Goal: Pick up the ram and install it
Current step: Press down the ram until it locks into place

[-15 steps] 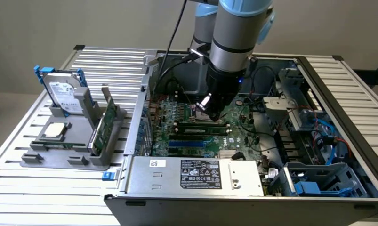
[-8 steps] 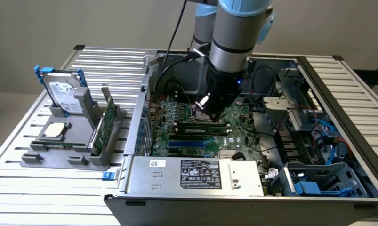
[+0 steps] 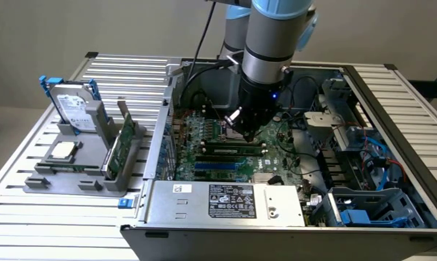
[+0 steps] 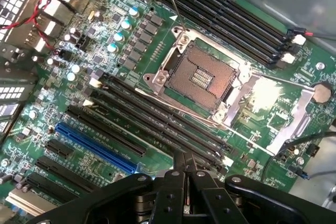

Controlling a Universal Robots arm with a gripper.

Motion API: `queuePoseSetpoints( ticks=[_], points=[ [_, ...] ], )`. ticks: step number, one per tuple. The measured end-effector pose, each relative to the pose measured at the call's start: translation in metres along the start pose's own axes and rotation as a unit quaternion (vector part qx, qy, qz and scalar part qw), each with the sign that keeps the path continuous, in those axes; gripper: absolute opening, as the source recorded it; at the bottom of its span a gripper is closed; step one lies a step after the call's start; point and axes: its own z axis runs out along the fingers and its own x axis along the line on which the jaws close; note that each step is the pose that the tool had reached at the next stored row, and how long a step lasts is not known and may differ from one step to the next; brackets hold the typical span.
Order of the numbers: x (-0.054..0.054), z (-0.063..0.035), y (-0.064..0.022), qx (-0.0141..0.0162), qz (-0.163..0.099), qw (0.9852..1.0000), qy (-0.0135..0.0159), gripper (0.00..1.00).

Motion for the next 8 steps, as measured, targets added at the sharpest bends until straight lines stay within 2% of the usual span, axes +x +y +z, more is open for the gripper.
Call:
queuePoseSetpoints(
  ticks=[4,8],
  points=[
    [0.0,0.0004,0.0,0.0023,0.024,0.9997,0.0002,0.11],
    [0.0,0.0008,0.0,0.0045,0.049,0.9988,0.0002,0.11]
  ],
)
